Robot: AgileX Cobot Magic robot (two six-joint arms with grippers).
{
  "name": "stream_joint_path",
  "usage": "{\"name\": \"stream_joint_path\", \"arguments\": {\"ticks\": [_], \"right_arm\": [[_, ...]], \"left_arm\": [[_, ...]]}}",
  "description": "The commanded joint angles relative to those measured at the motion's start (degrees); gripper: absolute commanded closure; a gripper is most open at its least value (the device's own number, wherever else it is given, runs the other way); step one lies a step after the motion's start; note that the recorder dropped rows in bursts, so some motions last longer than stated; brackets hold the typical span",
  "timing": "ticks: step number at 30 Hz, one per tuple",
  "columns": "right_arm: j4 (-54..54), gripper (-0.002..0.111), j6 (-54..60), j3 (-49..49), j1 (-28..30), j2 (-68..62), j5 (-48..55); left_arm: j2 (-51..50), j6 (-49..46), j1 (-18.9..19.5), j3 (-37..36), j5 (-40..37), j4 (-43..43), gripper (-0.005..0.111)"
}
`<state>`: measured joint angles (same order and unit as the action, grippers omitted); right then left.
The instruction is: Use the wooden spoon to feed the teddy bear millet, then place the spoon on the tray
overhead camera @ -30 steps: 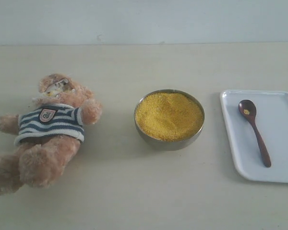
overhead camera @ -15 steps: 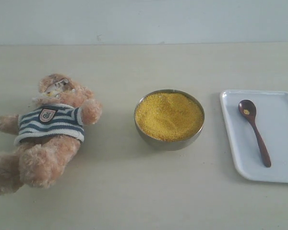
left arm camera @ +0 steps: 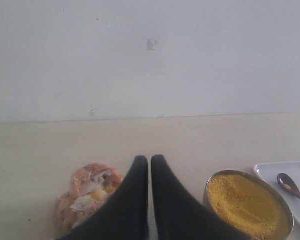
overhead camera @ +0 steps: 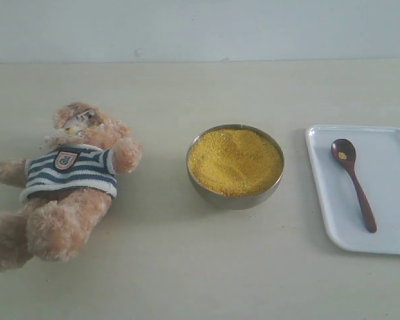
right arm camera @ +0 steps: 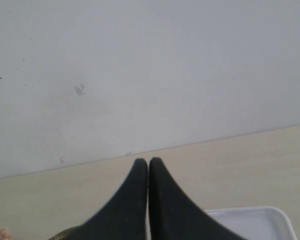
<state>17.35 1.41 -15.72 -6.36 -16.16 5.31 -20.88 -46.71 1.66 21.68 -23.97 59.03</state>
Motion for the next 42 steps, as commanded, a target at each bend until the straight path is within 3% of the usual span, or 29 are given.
{"name": "stream_joint_path", "arguments": {"ticks": [1,16,23,25,30,32,42], "right_arm": [[0.3,0.108,0.5,0.4,0.1,0.3,0.9],[2.3,0.108,1.2,-1.2,-0.3,-14.3,3.4],[2.3,0.108,5.0,-3.0,-4.2,-25.8,1.7],[2.3,0.101,6.2,-3.9,-5.3,-30.2,1.6],[2.4,0.058,6.0,-6.5,-6.3,-40.7,0.4],[3.0,0.05,5.9,-7.5,-6.3,-43.8,0.3],[3.1,0.053,5.8,-9.1,-6.3,-52.2,-1.2]], "left_arm": [[0.5,-0.5,-0.1,-0.1,-0.5,0.8,0.103],[0.5,-0.5,-0.1,-0.1,-0.4,1.4,0.103],[0.5,-0.5,-0.1,-0.1,-0.3,1.4,0.103],[0.5,-0.5,-0.1,-0.1,-0.3,1.5,0.103],[0.5,-0.5,-0.1,-0.1,-0.3,1.5,0.103],[0.5,-0.5,-0.2,-0.2,-0.1,1.5,0.103],[0.5,-0.5,-0.2,-0.4,-0.1,1.5,0.103]]}}
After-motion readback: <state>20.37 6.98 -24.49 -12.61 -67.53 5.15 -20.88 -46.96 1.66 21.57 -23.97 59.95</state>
